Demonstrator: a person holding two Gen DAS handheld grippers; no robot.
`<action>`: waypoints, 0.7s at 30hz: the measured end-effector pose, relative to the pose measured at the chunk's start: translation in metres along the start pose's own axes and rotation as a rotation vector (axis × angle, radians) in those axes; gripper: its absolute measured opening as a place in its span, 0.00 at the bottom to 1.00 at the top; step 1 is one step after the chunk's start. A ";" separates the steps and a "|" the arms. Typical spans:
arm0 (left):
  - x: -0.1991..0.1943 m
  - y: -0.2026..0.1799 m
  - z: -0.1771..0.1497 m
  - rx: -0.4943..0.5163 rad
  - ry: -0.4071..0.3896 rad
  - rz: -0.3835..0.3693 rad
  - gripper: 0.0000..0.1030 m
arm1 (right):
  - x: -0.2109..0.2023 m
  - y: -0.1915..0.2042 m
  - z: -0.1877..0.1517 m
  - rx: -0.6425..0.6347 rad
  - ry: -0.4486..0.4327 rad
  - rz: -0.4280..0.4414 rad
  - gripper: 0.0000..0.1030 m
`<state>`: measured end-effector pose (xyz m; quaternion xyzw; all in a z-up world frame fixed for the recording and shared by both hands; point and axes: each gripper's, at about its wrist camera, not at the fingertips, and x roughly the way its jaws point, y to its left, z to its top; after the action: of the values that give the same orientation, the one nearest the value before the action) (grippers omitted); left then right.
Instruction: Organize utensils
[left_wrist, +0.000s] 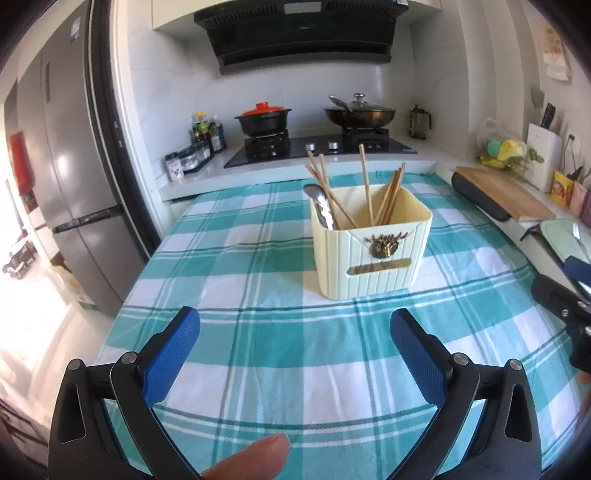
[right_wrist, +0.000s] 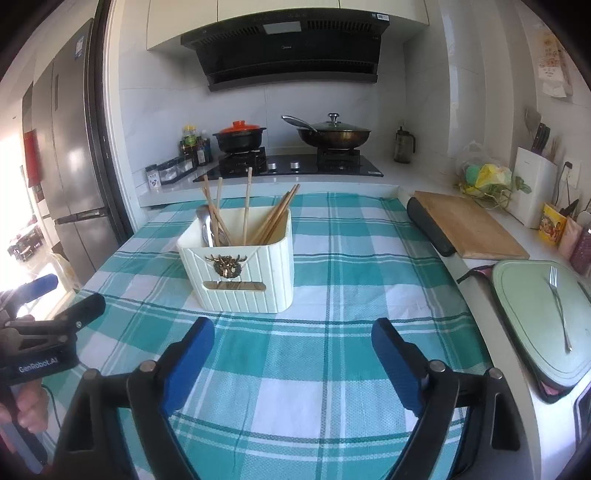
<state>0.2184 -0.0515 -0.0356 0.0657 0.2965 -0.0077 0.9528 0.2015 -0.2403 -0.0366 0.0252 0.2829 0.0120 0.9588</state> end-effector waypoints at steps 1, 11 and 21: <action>-0.005 0.000 -0.002 0.005 -0.002 0.011 1.00 | -0.005 0.003 -0.001 -0.004 -0.004 0.005 0.89; -0.020 0.019 -0.013 -0.052 0.077 -0.050 1.00 | -0.034 0.034 -0.004 -0.074 -0.036 0.014 1.00; -0.030 0.030 -0.013 -0.073 0.087 -0.086 1.00 | -0.045 0.053 -0.004 -0.108 -0.031 0.022 1.00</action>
<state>0.1878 -0.0204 -0.0252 0.0183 0.3401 -0.0352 0.9395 0.1612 -0.1888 -0.0131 -0.0232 0.2665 0.0374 0.9628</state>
